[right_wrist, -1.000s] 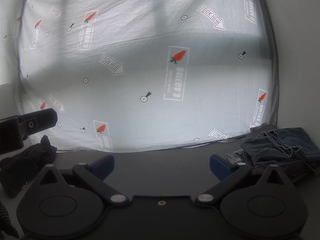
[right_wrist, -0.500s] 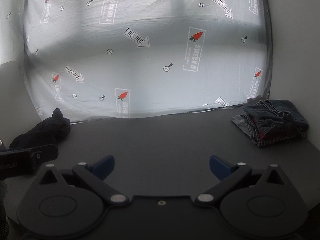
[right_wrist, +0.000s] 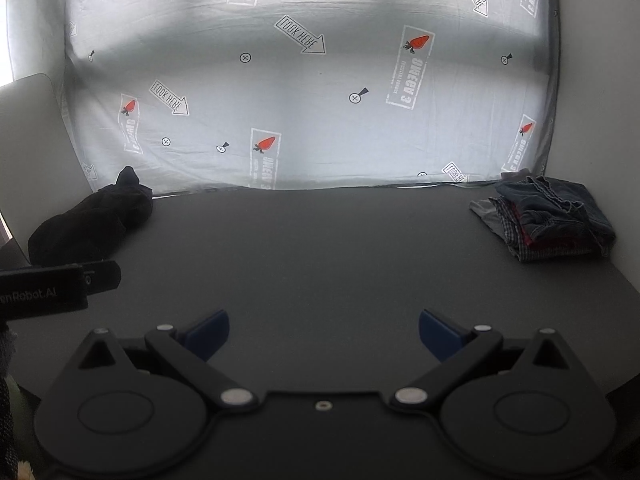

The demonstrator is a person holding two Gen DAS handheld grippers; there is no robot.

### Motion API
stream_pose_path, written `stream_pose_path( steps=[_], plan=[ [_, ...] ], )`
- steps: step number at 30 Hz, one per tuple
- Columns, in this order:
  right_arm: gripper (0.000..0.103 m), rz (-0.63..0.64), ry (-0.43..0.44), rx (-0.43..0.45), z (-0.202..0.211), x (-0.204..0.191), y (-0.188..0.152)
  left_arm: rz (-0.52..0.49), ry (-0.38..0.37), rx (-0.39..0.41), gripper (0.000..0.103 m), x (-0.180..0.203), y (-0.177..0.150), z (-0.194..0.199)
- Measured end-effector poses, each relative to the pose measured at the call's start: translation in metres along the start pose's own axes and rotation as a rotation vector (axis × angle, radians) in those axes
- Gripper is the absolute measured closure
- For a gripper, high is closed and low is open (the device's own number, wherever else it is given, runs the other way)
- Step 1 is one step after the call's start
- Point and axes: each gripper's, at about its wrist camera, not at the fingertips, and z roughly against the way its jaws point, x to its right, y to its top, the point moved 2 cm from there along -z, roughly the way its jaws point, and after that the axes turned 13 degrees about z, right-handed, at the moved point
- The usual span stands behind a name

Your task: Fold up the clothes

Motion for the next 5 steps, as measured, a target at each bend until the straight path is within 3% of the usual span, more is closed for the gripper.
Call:
stream_pose_path(
  steps=[5],
  plan=[
    [0.001,-0.008,0.003,0.004,0.0021,-0.0053,0.0014,-0.038,0.002,0.003,0.000,-0.0032,-0.0029,0.0067]
  ],
)
